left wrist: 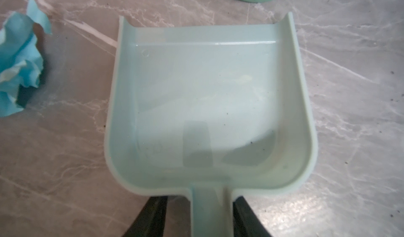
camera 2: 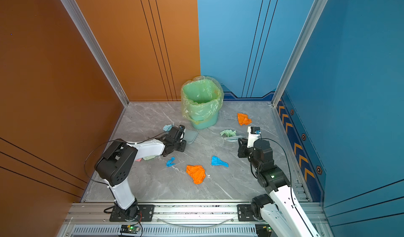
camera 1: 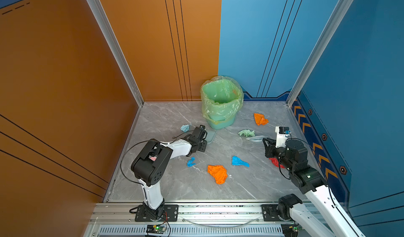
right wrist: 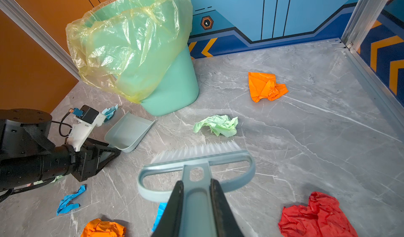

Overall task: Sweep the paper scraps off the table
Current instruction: 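Close the left gripper on the pale green dustpan handle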

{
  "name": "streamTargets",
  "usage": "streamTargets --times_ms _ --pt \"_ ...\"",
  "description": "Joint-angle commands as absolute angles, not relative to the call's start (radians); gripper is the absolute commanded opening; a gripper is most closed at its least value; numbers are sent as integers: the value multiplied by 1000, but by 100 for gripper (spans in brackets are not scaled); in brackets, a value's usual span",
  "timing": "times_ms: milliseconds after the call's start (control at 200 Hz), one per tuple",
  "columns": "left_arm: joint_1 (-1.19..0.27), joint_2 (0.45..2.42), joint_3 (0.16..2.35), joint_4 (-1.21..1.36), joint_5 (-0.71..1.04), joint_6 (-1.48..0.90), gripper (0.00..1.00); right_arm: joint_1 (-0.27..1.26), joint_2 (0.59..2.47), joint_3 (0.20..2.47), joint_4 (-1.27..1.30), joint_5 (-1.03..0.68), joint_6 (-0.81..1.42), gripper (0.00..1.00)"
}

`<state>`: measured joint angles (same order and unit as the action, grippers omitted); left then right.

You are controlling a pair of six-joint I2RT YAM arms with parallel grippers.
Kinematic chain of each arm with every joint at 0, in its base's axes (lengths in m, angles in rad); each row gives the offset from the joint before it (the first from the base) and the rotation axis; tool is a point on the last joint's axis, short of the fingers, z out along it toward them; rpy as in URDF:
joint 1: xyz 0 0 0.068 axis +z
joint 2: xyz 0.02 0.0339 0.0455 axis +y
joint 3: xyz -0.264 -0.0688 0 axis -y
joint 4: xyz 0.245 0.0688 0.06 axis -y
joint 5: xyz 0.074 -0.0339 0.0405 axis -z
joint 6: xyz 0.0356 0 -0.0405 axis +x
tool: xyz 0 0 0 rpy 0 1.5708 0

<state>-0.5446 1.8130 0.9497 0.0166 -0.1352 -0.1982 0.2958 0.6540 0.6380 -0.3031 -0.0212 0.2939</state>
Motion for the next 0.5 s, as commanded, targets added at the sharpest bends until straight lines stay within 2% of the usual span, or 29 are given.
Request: streamTargets --times_ms 0,380,496 --pt "-556 1835 938 17 -156 -184 41 300 640 628 -281 -8 311 0" --pt "-559 1836 928 36 -153 -182 33 299 640 629 -281 -11 313 0" --pt "-559 1827 915 51 -150 -186 28 299 637 628 -281 -11 314 0"
